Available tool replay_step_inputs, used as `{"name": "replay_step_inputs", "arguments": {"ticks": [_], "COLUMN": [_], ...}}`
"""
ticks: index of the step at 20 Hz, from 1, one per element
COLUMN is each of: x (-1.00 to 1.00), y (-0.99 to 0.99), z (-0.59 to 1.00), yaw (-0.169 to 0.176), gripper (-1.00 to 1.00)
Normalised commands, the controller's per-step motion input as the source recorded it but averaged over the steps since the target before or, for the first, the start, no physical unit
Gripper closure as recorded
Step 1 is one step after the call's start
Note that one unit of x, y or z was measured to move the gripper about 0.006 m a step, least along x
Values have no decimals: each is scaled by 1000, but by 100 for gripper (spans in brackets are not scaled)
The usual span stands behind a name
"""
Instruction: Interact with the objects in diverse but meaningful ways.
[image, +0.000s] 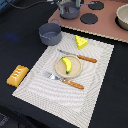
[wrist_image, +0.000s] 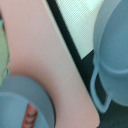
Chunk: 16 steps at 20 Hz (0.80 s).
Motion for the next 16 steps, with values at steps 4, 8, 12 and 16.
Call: {"name": "replay_step_inputs", "arguments": {"ticks": [4,8,12,16], "x": [-61,-178,-327,-249], "y": [-185,11,259,232], "z": [-324,-259,-79,-42], "yaw": [-57,-53,-51,-41], "gripper": [-100,-100,-100,-100]}}
